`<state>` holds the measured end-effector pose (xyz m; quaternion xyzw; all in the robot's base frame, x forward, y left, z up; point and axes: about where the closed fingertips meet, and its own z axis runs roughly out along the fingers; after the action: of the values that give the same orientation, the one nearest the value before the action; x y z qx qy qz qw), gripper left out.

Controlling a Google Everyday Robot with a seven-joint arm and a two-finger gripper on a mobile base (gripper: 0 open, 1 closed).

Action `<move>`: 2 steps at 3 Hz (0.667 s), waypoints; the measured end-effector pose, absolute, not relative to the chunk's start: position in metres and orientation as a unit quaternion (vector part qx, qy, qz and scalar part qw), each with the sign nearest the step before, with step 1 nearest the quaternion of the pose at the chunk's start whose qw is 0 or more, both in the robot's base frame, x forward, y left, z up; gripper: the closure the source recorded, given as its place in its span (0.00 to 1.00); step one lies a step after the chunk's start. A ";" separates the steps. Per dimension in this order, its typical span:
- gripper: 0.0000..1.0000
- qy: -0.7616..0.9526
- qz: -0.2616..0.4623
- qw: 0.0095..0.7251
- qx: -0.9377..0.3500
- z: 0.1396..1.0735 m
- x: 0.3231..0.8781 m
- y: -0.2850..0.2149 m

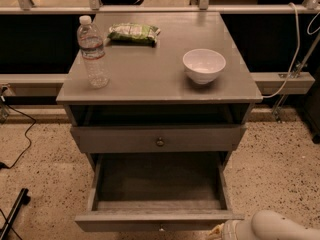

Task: Close middle drawer

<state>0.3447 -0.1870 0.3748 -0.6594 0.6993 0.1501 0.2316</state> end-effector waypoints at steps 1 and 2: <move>1.00 0.714 0.133 0.253 -0.639 0.362 0.364 -0.184; 1.00 0.725 0.110 0.281 -0.619 0.361 0.390 -0.178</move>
Offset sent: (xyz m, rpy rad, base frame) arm 0.0815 0.0141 -0.0109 0.0295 -0.1862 -0.2103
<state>0.3898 -0.1775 0.3612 -0.6190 0.7252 0.1097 0.2809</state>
